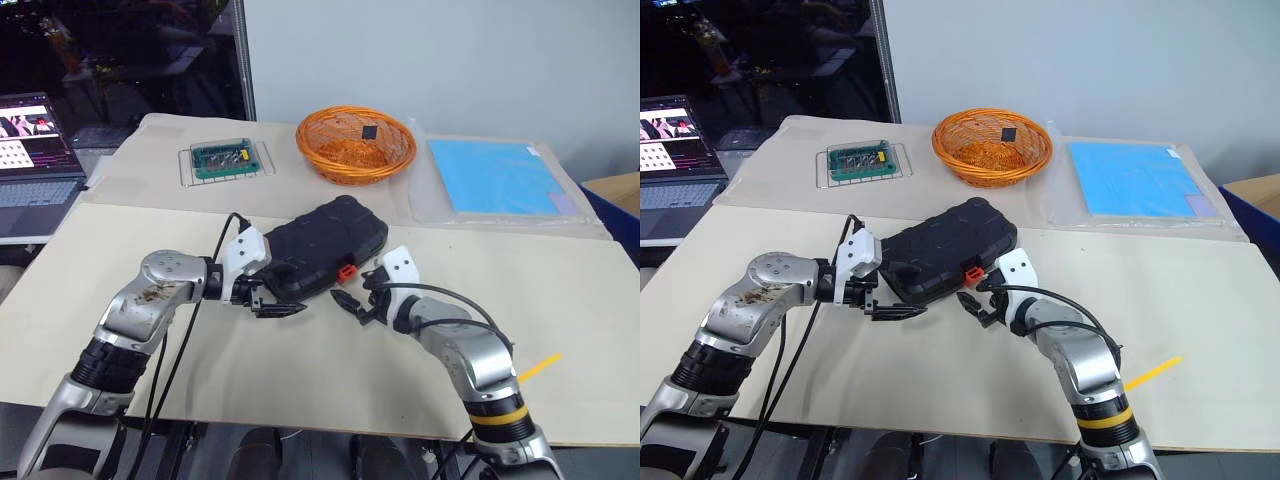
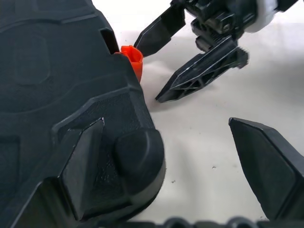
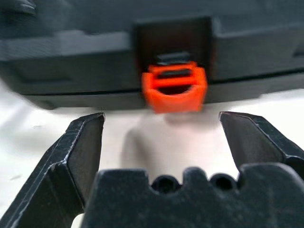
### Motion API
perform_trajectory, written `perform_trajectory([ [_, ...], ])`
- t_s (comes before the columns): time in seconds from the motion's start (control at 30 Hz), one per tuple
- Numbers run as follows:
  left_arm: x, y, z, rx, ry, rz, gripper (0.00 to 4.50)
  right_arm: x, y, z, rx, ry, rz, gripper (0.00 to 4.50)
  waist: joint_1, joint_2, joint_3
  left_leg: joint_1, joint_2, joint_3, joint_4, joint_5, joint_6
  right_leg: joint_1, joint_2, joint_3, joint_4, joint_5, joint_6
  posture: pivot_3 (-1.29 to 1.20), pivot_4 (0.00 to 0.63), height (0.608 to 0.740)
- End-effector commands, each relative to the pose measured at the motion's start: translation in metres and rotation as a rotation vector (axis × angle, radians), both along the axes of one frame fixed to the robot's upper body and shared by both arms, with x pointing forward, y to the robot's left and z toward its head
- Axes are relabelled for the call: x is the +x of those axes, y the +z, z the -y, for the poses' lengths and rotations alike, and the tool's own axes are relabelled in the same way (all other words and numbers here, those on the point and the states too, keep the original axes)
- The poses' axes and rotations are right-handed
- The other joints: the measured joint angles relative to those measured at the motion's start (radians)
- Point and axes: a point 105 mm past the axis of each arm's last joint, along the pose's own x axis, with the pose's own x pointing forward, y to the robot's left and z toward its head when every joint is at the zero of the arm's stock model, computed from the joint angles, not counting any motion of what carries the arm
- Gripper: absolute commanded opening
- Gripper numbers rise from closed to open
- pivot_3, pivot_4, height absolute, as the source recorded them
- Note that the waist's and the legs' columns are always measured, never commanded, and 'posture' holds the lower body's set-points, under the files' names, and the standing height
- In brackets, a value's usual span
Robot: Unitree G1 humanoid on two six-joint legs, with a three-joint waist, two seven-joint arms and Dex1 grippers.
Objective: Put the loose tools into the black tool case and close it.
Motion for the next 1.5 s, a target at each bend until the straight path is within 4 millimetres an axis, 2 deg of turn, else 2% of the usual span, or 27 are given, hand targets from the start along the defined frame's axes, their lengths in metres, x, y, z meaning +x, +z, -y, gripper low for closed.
perform_trajectory([
  [0.03,0.000,-0.001,-0.001,0.010,0.009,0.003,4.50,0.006,0.013,-0.003,0.020,-0.003,0.085,4.45,0.000,0.000,0.000,0.000,0.000,0.000,0.000,0.000,0.000,0.000,0.000,0.000,0.000,0.000,0.000,0.00,0.150,0.740],
  [0.23,0.000,-0.001,-0.005,0.017,0.024,0.012,4.50,0.010,0.011,-0.006,0.061,0.001,0.134,4.45,-0.010,0.000,0.000,0.000,0.000,0.000,0.000,0.000,0.000,0.000,0.001,0.000,0.001,0.000,0.000,0.00,0.150,0.740],
  [0.33,0.003,-0.002,-0.009,0.019,0.035,0.013,4.50,0.013,0.011,-0.004,0.077,-0.015,0.179,3.69,-0.017,0.000,0.000,0.000,0.000,-0.001,0.000,0.000,0.000,0.000,0.001,0.000,0.002,0.000,0.000,0.00,0.150,0.740],
  [0.57,0.006,-0.003,-0.012,0.023,0.047,0.020,4.50,0.015,0.008,-0.006,0.084,-0.004,0.219,1.27,-0.023,0.000,0.000,0.001,0.000,-0.001,0.000,0.001,0.000,0.000,0.001,0.000,0.003,0.000,0.000,0.00,0.150,0.740],
  [0.6,0.006,-0.003,-0.013,0.026,0.048,0.020,4.50,0.014,0.009,-0.007,0.087,0.002,0.225,1.17,-0.022,0.000,0.000,0.001,0.000,-0.001,0.000,0.001,-0.001,0.000,0.001,0.000,0.003,0.000,0.000,0.00,0.150,0.740],
  [0.73,0.008,-0.008,-0.013,0.034,0.055,0.018,4.50,0.009,0.012,-0.007,0.066,0.032,0.250,1.17,-0.022,0.000,0.000,0.001,0.000,-0.001,0.000,0.001,-0.001,0.000,0.000,0.000,0.003,0.000,0.000,0.00,0.150,0.740],
  [0.93,0.008,-0.019,-0.014,0.062,0.071,-0.001,4.50,-0.001,0.016,-0.002,-0.074,0.073,0.262,1.17,-0.015,0.000,0.000,0.001,0.000,-0.001,0.000,0.001,-0.001,0.000,0.000,0.000,0.003,0.000,0.000,0.00,0.150,0.740],
  [1.03,0.009,-0.025,-0.013,0.080,0.078,-0.009,4.50,-0.002,0.021,-0.006,-0.129,0.092,0.268,1.17,-0.010,0.001,0.000,0.001,-0.001,-0.001,0.000,0.001,-0.001,0.000,-0.001,0.000,0.003,0.000,0.000,0.00,0.150,0.740],
  [1.27,0.010,-0.030,-0.010,0.086,0.078,-0.014,4.50,0.014,0.026,-0.020,-0.083,0.064,0.196,1.17,-0.020,0.001,0.000,0.005,0.000,0.000,0.000,0.001,-0.001,0.002,0.000,0.001,0.004,0.000,0.000,0.00,0.150,0.740],
  [1.5,0.009,-0.033,-0.011,0.096,0.083,-0.019,4.50,0.010,0.035,-0.023,-0.053,0.101,0.173,1.17,-0.027,0.001,0.000,0.013,0.000,-0.001,-0.001,0.001,-0.001,0.008,0.001,0.001,0.004,0.000,-0.001,0.00,0.150,0.740],
])
